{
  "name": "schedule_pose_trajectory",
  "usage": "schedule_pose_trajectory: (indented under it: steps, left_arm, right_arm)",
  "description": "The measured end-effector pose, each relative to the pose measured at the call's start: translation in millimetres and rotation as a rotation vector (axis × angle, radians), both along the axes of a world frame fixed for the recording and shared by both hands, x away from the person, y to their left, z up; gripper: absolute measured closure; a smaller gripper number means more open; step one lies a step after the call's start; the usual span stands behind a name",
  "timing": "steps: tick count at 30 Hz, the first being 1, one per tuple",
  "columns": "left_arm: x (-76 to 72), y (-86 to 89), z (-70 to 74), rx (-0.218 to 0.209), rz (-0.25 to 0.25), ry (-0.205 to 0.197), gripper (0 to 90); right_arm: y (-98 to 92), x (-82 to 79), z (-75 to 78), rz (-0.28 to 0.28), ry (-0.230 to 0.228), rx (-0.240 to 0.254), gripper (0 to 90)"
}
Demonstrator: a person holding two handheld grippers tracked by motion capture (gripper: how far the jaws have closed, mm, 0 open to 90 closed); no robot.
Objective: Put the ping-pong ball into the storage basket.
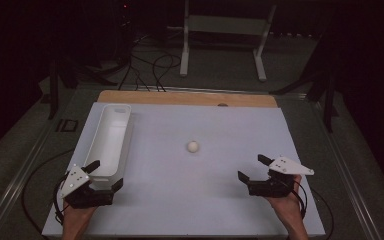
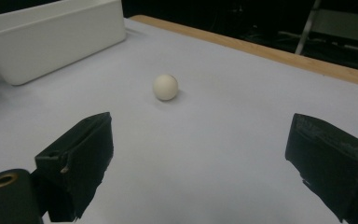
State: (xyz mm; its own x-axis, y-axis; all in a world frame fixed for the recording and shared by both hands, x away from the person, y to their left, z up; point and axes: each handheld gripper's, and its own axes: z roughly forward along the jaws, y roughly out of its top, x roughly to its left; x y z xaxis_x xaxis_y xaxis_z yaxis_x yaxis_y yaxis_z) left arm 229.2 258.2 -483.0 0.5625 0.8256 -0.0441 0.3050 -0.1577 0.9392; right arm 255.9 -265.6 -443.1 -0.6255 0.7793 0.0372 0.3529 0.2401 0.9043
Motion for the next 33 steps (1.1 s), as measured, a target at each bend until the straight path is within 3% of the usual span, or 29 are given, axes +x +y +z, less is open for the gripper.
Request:
schedule_pose_trajectory:
  steps: [12, 16, 33]
  left_arm:
    - [1.4, 1.2, -2.9, 0.006, 0.004, 0.011, 0.1]
    - [1.8, 1.8, -4.1, 0.010, 0.011, 0.013, 0.1]
    - [4.6, 1.2, -8.5, 0.022, 0.005, 0.026, 0.1]
  right_arm:
    - [8.6, 13.0, 9.6, -0.002, 0.030, -0.011, 7.0]
    - [13.5, 18.3, 14.7, -0.012, 0.026, -0.038, 7.1]
    - [31.8, 35.4, 28.8, 0.029, 0.062, -0.091, 7.0]
